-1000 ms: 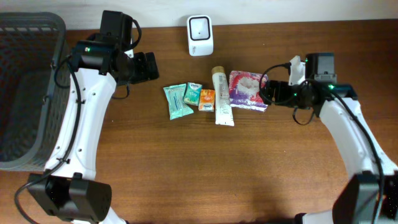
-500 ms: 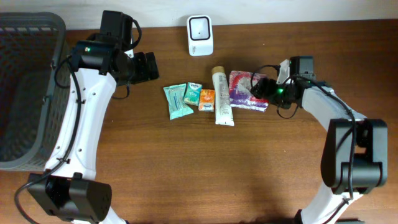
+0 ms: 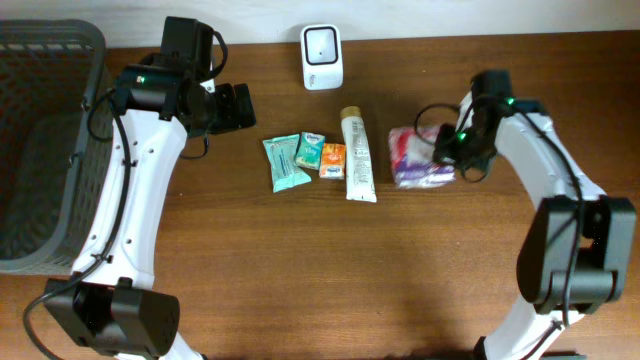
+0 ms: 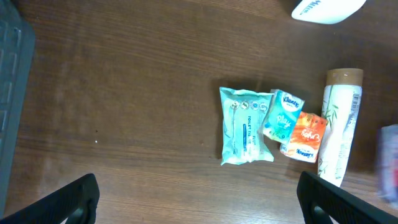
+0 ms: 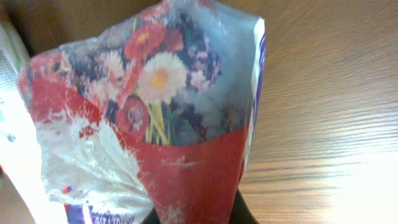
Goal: Scan the item barcode
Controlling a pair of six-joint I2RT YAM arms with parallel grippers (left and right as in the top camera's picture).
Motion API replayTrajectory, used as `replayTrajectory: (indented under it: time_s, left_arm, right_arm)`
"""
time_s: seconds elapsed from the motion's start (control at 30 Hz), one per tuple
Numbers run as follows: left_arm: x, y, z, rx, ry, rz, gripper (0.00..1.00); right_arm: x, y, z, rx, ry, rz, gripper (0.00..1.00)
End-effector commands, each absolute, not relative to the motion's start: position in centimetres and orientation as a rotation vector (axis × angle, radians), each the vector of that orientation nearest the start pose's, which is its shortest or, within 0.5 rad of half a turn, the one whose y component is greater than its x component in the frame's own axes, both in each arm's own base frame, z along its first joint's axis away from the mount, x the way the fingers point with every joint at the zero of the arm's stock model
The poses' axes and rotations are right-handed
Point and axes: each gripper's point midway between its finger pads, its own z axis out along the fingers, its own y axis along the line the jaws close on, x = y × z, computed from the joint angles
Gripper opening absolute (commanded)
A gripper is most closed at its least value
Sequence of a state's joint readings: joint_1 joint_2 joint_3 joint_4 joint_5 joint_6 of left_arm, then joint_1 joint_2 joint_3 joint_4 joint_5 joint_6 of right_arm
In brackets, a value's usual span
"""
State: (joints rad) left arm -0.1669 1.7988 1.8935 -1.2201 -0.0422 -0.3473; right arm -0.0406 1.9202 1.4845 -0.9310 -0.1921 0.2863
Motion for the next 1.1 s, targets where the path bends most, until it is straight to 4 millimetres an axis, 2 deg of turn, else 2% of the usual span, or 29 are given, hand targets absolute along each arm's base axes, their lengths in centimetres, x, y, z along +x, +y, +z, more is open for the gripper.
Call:
replayTrajectory:
  time_s: [0.0, 0.03, 0.1, 0.2, 0.3, 0.43, 0.47, 0.53, 0.63, 0.67, 0.73, 0.8, 0.87, 0.93, 1.0, 1.03, 1.07]
  left_arm:
    - [42.0, -6.1, 23.2, -0.254, 2.684, -0.09, 0.99]
    - [42.0, -6.1, 23.2, -0.254, 2.684, -0.09, 0.99]
    - [42.0, -6.1, 23.2, -0.254, 2.684, -0.09, 0.99]
    - [42.0, -6.1, 23.2, -0.254, 2.684, -0.09, 0.99]
    - [42.0, -6.1, 23.2, -0.254, 2.684, -0.09, 0.99]
    - [42.0, -6.1, 23.2, -0.254, 2.684, -0.09, 0.99]
    - [42.0, -6.1, 23.2, -0.254, 2.684, -0.09, 0.99]
    - [42.0, -6.1, 23.2, -0.254, 2.684, -0.09, 0.99]
    - [42.0, -6.1, 23.2, -0.254, 2.684, -0.09, 0.99]
    - [42.0, -6.1, 23.2, -0.254, 2.684, -0.09, 0.99]
    - [42.0, -6.1, 23.2, -0.254, 2.684, -0.09, 0.99]
    - [42.0, -6.1, 23.2, -0.254, 2.684, -0.09, 0.99]
    - [42.0, -6.1, 23.2, -0.254, 2.684, -0.09, 0.99]
    - [42.0, -6.1, 23.2, -0.254, 2.684, -0.09, 0.99]
    - [42.0, -6.1, 23.2, -0.254, 2.684, -0.09, 0.99]
    - [42.0, -6.1, 23.2, -0.254, 2.684, -0.09, 0.99]
    - [42.0, -6.1, 23.2, -0.254, 2.684, -0.09, 0.99]
  right_arm:
    - [39.6, -6.0, 13.9, 0.614, 2.793, -0.324, 0.04]
    - [37.5, -8.5, 14.4, 0.713, 2.768, -0.581, 0.04]
    - [35.7, -10.2, 14.2, 0.749, 2.757, -0.775, 0.04]
    - [33.8, -11.1, 12.6, 0.712, 2.797, -0.908, 0.04]
    - [33.0, -10.9, 10.9, 0.698, 2.844, -0.925, 0.04]
    - [33.5, -7.8, 9.6, 0.632, 2.911, -0.807, 0.27]
    - [33.7, -7.0, 9.2, 0.614, 2.924, -0.771, 0.27]
    - [34.3, -4.8, 8.5, 0.559, 2.945, -0.696, 0.43]
    - [35.3, -0.5, 7.6, 0.474, 2.974, -0.513, 0.5]
    - [35.9, 1.8, 7.3, 0.417, 2.986, -0.398, 0.56]
    - [36.8, 6.0, 6.9, 0.286, 3.002, -0.179, 0.61]
    - [37.8, 10.9, 7.4, 0.133, 2.986, 0.077, 0.66]
    - [38.4, 12.9, 8.6, 0.078, 2.963, 0.166, 0.68]
    - [39.0, 13.0, 10.4, 0.047, 2.943, 0.17, 0.72]
    - [39.8, 11.9, 12.5, 0.055, 2.925, 0.149, 0.78]
    - [40.3, 10.1, 13.6, 0.109, 2.914, 0.106, 0.97]
    - [40.6, 8.2, 14.5, 0.169, 2.909, 0.076, 0.99]
